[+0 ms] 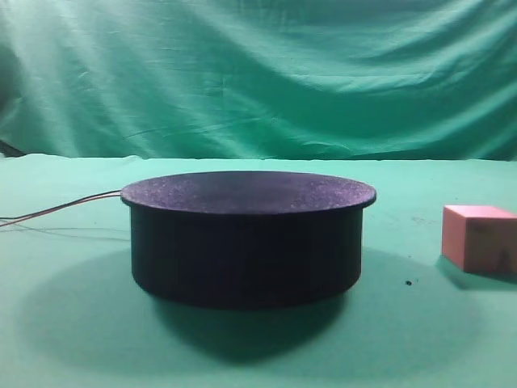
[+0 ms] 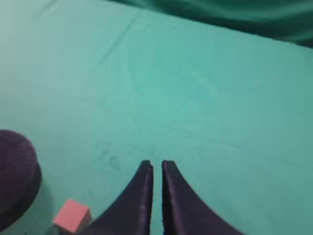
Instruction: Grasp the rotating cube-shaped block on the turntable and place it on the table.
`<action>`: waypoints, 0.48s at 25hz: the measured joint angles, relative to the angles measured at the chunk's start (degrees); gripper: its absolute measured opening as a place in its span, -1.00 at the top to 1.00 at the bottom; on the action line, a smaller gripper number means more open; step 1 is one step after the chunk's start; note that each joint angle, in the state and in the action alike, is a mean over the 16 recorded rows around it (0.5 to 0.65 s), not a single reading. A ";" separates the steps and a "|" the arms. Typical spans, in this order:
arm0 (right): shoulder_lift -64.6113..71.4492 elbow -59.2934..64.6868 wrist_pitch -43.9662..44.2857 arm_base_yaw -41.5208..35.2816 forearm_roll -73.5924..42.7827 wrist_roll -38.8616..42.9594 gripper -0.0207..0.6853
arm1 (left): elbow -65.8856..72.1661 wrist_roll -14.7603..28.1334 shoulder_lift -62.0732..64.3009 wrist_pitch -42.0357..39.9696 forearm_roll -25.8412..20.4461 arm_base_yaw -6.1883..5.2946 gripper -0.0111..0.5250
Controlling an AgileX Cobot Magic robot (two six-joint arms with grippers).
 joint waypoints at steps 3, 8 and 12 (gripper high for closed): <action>-7.19 6.93 -5.54 -3.49 1.46 -1.85 0.80 | 0.00 0.00 0.00 0.00 0.00 0.00 0.96; -18.46 17.51 -11.79 -6.65 2.18 -2.52 0.80 | 0.00 0.00 0.00 0.00 0.00 0.00 0.96; -24.56 23.26 -13.15 -7.59 2.49 -2.62 0.80 | 0.00 0.00 0.00 0.00 0.00 0.00 0.96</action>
